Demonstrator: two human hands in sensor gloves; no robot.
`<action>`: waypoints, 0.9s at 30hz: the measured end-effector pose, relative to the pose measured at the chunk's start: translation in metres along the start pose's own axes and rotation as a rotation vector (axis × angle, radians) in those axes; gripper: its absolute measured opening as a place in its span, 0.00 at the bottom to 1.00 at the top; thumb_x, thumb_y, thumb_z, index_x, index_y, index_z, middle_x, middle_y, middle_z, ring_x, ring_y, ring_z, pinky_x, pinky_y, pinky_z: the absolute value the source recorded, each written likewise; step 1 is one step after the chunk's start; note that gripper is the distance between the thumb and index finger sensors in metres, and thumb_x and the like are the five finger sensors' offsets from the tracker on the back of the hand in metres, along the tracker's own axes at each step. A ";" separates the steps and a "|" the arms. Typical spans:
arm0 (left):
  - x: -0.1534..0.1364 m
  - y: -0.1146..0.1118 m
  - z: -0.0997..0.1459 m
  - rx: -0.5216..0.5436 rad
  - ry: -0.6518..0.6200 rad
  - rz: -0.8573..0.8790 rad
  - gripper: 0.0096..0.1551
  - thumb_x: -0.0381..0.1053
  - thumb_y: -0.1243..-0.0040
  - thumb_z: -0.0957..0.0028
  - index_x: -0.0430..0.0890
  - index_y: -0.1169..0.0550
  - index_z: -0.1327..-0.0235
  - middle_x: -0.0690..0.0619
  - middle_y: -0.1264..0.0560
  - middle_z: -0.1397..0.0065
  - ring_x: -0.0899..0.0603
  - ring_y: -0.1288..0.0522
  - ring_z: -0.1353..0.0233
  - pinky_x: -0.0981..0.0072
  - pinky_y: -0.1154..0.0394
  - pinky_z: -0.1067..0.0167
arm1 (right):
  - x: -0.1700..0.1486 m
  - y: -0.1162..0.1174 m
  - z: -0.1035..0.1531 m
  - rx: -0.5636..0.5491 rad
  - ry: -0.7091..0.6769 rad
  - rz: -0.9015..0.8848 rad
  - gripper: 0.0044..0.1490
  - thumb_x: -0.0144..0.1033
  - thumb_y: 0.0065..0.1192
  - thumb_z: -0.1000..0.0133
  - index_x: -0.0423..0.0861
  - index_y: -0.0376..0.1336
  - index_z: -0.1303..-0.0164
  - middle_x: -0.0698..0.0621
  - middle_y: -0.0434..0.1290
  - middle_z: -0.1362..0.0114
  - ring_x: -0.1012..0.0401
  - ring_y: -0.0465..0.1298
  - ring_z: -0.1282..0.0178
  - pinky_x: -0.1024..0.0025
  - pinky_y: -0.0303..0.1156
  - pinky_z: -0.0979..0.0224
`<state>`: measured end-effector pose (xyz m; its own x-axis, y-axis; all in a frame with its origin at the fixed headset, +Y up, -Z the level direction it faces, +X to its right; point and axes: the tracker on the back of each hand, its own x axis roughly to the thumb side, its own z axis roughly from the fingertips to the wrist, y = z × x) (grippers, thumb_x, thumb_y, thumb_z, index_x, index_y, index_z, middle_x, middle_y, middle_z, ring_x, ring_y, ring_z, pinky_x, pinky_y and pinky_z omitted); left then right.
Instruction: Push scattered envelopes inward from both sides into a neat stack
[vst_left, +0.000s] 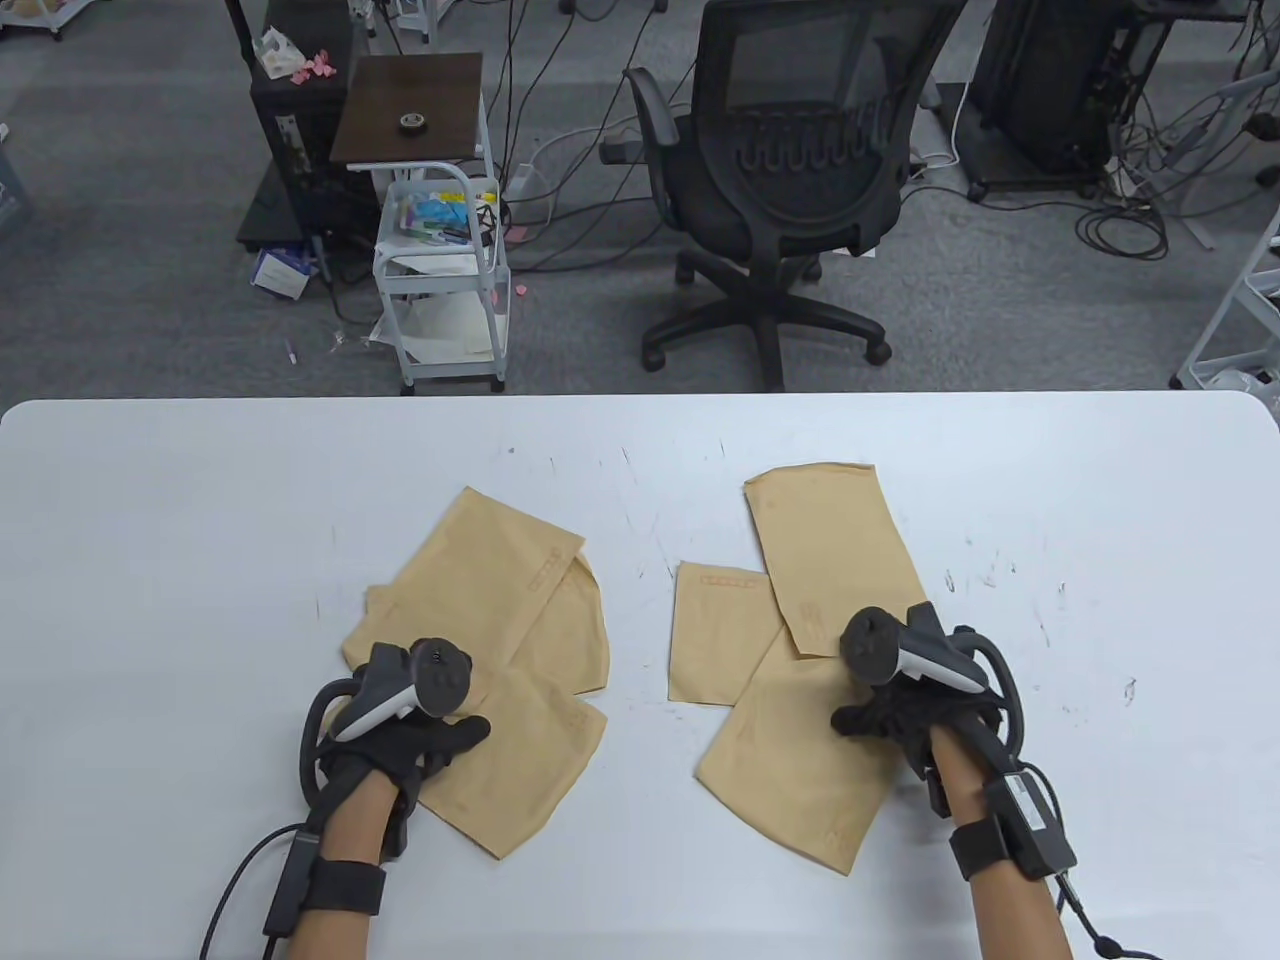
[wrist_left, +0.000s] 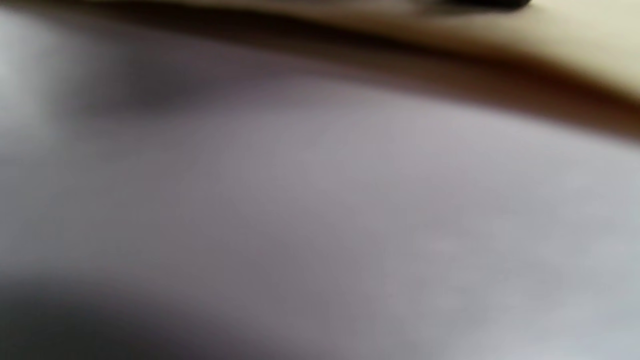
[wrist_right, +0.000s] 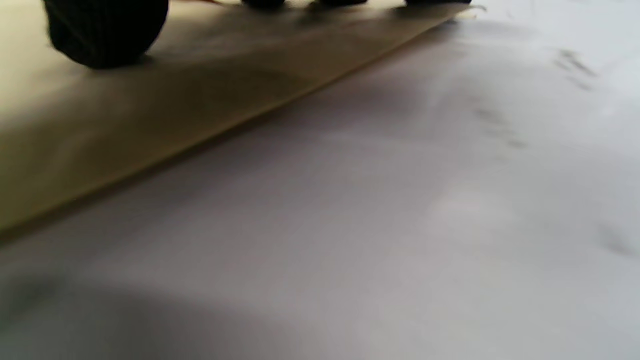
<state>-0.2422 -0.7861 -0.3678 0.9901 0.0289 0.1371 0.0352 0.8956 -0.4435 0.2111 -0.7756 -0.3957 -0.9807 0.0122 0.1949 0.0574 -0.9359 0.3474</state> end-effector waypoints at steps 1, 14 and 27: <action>0.008 0.001 0.000 0.022 -0.002 -0.038 0.44 0.68 0.55 0.50 0.53 0.51 0.25 0.40 0.56 0.18 0.27 0.56 0.19 0.29 0.56 0.23 | 0.009 0.003 -0.002 -0.049 -0.019 0.023 0.53 0.60 0.56 0.52 0.47 0.44 0.22 0.37 0.46 0.16 0.27 0.50 0.23 0.19 0.35 0.31; -0.010 -0.002 0.001 -0.069 -0.013 0.008 0.51 0.71 0.53 0.52 0.58 0.57 0.20 0.45 0.63 0.14 0.30 0.63 0.16 0.26 0.61 0.25 | 0.003 -0.007 0.001 -0.015 -0.024 0.066 0.59 0.61 0.55 0.51 0.46 0.37 0.17 0.34 0.33 0.12 0.27 0.37 0.19 0.19 0.32 0.31; 0.046 -0.008 -0.002 -0.063 -0.121 -0.061 0.49 0.71 0.61 0.51 0.57 0.61 0.21 0.43 0.66 0.16 0.28 0.63 0.18 0.30 0.58 0.23 | 0.066 0.010 -0.003 0.002 -0.203 0.000 0.50 0.60 0.49 0.48 0.51 0.38 0.22 0.40 0.37 0.14 0.27 0.40 0.21 0.21 0.37 0.30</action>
<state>-0.1963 -0.7927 -0.3595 0.9625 0.0316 0.2695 0.1073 0.8679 -0.4850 0.1462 -0.7851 -0.3817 -0.9231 0.0826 0.3757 0.0583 -0.9353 0.3489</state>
